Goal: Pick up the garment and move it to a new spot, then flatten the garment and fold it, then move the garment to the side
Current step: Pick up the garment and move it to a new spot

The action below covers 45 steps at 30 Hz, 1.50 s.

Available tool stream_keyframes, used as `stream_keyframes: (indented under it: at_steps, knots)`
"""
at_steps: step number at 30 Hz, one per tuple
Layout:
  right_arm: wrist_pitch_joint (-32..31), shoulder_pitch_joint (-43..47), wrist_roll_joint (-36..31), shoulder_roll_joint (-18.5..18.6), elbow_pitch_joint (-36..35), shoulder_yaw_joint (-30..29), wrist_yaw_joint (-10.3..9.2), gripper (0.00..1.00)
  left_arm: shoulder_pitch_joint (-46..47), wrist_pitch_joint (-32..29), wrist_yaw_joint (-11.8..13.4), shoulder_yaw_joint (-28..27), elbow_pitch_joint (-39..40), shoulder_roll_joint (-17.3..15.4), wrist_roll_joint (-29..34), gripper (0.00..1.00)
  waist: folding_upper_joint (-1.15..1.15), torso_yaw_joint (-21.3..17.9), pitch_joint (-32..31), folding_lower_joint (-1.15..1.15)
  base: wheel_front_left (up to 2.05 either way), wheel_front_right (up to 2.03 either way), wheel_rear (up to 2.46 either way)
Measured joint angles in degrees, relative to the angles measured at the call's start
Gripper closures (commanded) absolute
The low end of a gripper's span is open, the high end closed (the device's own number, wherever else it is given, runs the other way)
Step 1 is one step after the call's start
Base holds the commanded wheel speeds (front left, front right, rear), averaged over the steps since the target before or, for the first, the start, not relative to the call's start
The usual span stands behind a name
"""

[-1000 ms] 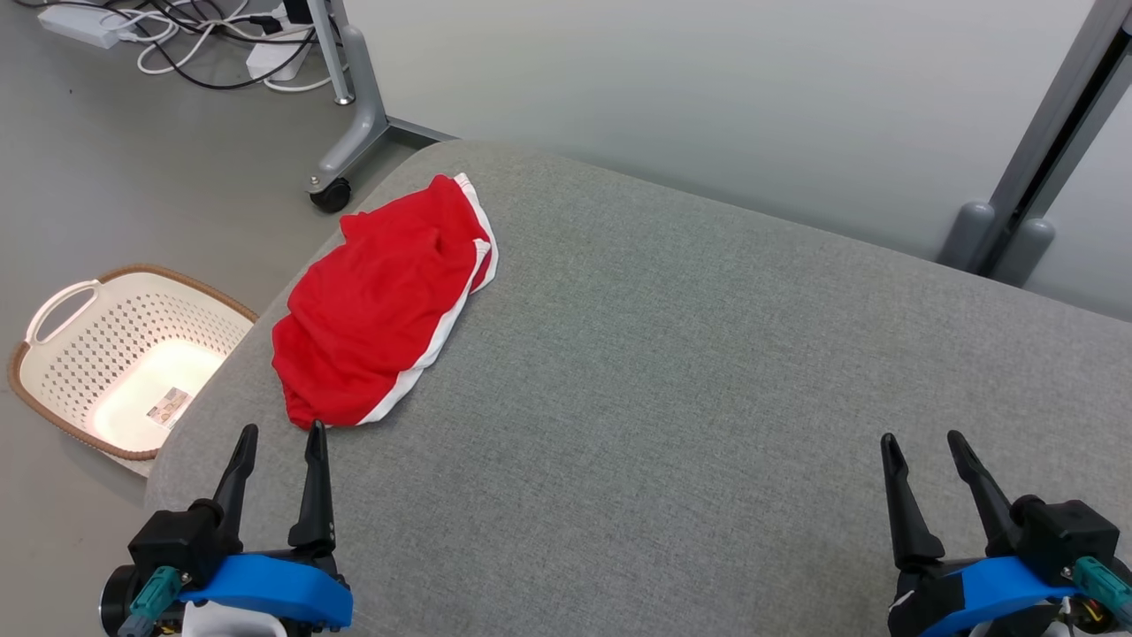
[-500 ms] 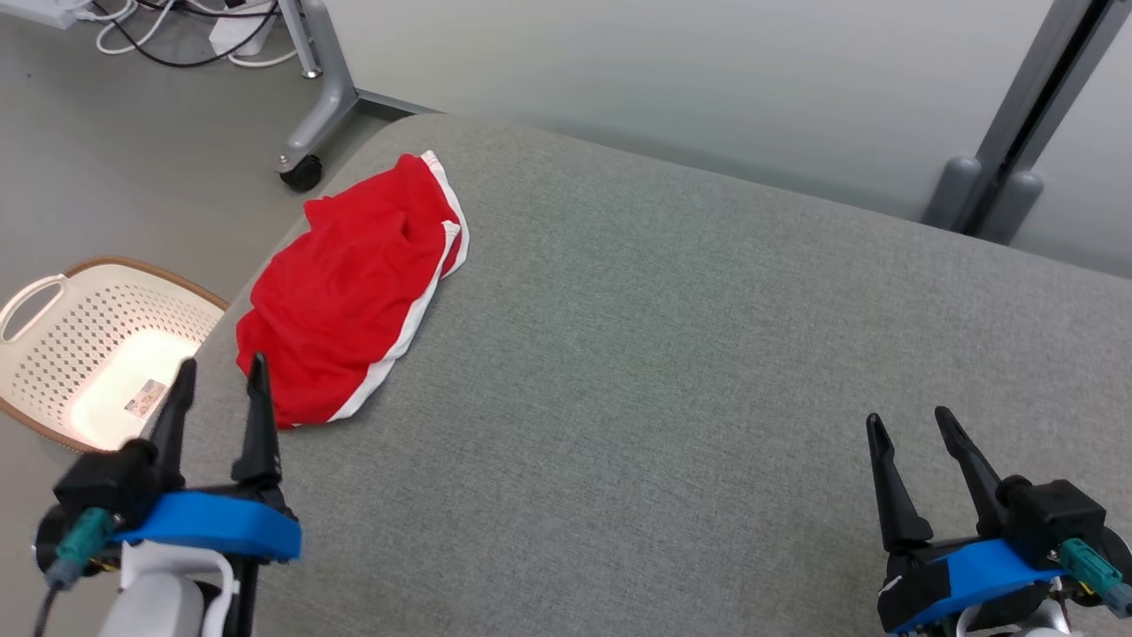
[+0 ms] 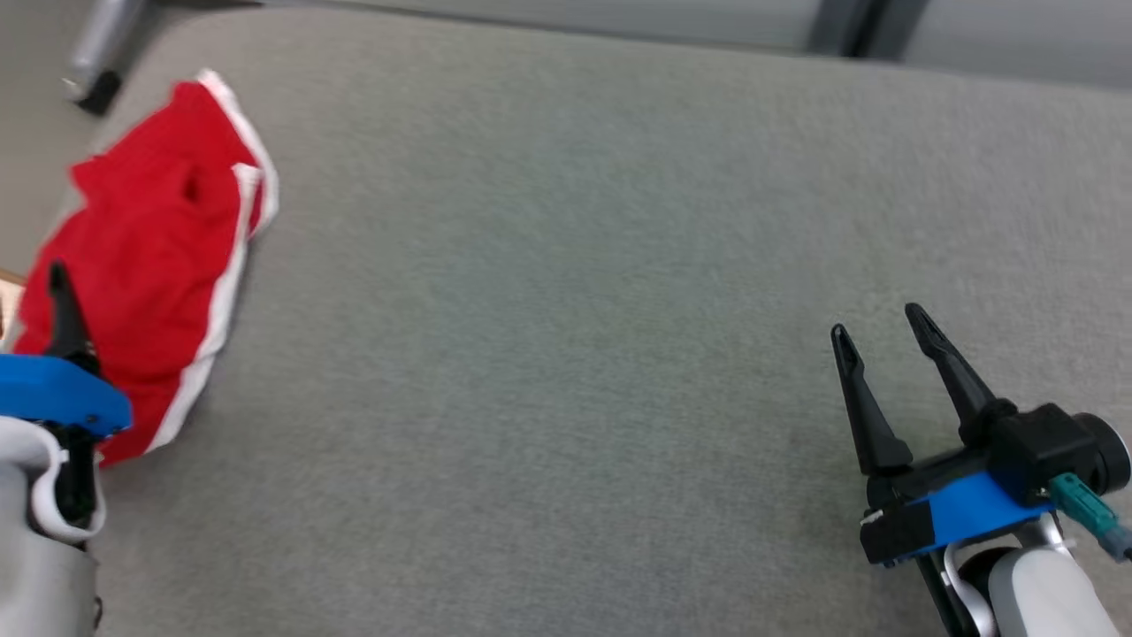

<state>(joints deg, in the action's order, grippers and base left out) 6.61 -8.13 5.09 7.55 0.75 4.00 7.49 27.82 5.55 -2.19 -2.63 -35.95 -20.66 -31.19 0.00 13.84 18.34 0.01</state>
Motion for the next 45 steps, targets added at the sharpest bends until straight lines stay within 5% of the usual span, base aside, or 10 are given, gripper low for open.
stream_keyframes:
  at_steps: [8, 16, 17, 19, 26, 31, 38, 45]
  knots:
    - [-1.0, -2.2, -0.1, 1.6, -3.3, 1.6, 0.00, 0.00, 4.7, -6.3, 2.0, -2.3, -8.9, -3.5, -2.6, 0.00, 0.00, -5.8, 7.1, 0.01, 0.00, 0.00, 0.00]
    - [-1.0, -3.5, 0.1, 1.9, -4.4, 2.4, 0.00, 0.00, 7.6, -14.8, 8.2, -4.4, -14.8, -4.5, -5.2, 0.00, 0.00, -8.6, 10.0, 0.00, 0.00, 0.00, 0.00]
    - [-1.0, -3.5, 0.1, 1.9, -4.5, 2.3, 0.00, 0.00, 7.9, -16.4, 8.2, -4.5, -15.1, -4.6, -5.7, 0.15, 0.00, -8.7, 10.0, 0.00, 0.00, 0.00, 0.00]
    - [-1.0, -3.5, 0.1, 1.8, -4.4, 1.9, 0.00, 0.00, 8.3, -18.5, 8.2, -4.6, -15.2, -4.6, -6.3, 1.00, 0.00, -8.7, 9.7, -0.01, 0.00, 0.00, 0.00]
    - [0.5, -3.4, 1.0, 0.6, -2.3, 2.1, 0.00, 0.00, 7.2, -20.0, 7.1, -3.4, -11.0, -5.1, -5.9, 1.00, 0.00, -7.2, 5.5, 0.00, 0.00, 0.00, 0.00]
    - [2.1, -3.0, 1.8, -0.6, 0.7, 2.5, 0.00, 0.00, 7.3, -19.0, 6.4, -2.0, -3.2, -8.2, -3.8, 1.00, 0.00, -6.0, 0.7, -0.01, 0.00, 0.00, 0.00]
    - [4.3, -0.8, 3.2, -2.3, 3.9, 1.6, 0.00, 0.00, 9.3, -21.7, 4.9, 1.5, 12.5, -11.3, -1.2, 1.00, 0.00, -6.0, -6.2, -0.02, 0.00, 0.00, 0.00]
    - [5.3, 0.7, 3.7, -3.5, 5.0, 0.9, 0.00, 0.00, 11.7, -28.0, 2.9, 7.2, 29.7, -10.7, -0.3, 1.00, 0.00, -9.4, -10.7, -0.02, 0.00, 0.00, 0.00]
